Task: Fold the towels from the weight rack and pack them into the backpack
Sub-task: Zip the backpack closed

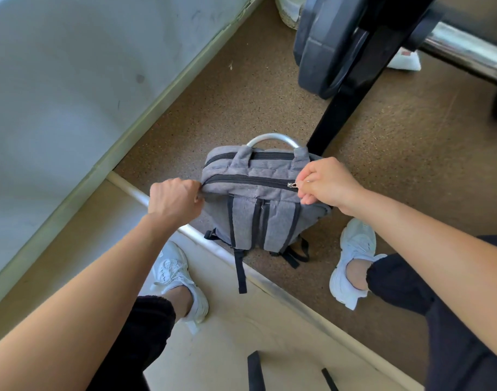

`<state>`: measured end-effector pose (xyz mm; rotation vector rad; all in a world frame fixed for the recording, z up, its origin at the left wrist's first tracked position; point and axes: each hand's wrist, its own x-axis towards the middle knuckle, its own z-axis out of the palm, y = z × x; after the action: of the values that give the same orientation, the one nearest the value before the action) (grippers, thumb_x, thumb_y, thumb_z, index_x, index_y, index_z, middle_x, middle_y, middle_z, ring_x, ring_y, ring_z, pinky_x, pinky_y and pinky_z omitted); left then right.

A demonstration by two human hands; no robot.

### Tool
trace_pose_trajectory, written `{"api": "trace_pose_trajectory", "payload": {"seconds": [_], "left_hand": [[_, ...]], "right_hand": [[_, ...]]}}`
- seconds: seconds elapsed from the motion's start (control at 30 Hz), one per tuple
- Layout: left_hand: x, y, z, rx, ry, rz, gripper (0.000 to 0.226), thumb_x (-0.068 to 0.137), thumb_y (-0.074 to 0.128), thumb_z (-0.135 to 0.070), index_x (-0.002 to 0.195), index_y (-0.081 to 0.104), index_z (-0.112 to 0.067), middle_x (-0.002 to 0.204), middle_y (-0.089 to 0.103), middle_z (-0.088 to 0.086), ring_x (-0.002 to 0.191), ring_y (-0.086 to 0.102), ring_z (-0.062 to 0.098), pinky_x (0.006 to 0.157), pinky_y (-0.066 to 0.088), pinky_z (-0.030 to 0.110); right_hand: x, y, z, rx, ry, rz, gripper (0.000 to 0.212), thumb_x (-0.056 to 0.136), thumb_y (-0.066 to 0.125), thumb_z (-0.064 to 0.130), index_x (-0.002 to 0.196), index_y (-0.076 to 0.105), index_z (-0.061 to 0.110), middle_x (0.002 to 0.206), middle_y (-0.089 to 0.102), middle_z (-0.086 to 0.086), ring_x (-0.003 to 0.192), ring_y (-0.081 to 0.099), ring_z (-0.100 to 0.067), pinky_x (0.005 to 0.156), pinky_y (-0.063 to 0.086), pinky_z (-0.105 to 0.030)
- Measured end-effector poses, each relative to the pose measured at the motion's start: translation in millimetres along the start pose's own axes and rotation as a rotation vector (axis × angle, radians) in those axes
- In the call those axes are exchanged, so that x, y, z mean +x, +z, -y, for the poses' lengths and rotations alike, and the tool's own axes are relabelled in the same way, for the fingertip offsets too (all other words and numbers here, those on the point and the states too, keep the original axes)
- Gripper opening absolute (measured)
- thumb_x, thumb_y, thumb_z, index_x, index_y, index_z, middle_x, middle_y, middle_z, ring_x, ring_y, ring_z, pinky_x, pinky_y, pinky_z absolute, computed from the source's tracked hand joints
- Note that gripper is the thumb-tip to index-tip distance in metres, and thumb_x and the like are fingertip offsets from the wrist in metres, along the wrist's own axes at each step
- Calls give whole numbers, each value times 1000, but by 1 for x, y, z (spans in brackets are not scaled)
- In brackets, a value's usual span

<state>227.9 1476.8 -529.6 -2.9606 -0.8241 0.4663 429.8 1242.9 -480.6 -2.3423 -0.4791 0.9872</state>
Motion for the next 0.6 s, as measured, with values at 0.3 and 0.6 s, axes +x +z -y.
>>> {"api": "trace_pose_trajectory", "payload": {"seconds": [0.3, 0.6], "left_hand": [[3, -42, -86, -198, 571, -247, 69, 75, 73, -57, 133, 55, -24, 119, 56, 3, 104, 52, 26, 84, 49, 42], [15, -20, -113, -167, 533, -441, 22, 84, 80, -20, 84, 59, -12, 80, 58, 5, 70, 58, 28, 48, 33, 34]], "right_hand": [[6, 0, 9, -73, -48, 141, 20, 97, 65, 22, 79, 66, 16, 71, 68, -4, 54, 63, -10, 48, 45, -20], [5, -7, -5, -10, -90, 112, 18, 94, 68, 20, 79, 69, 12, 71, 71, -6, 57, 66, -12, 53, 49, -23]]}}
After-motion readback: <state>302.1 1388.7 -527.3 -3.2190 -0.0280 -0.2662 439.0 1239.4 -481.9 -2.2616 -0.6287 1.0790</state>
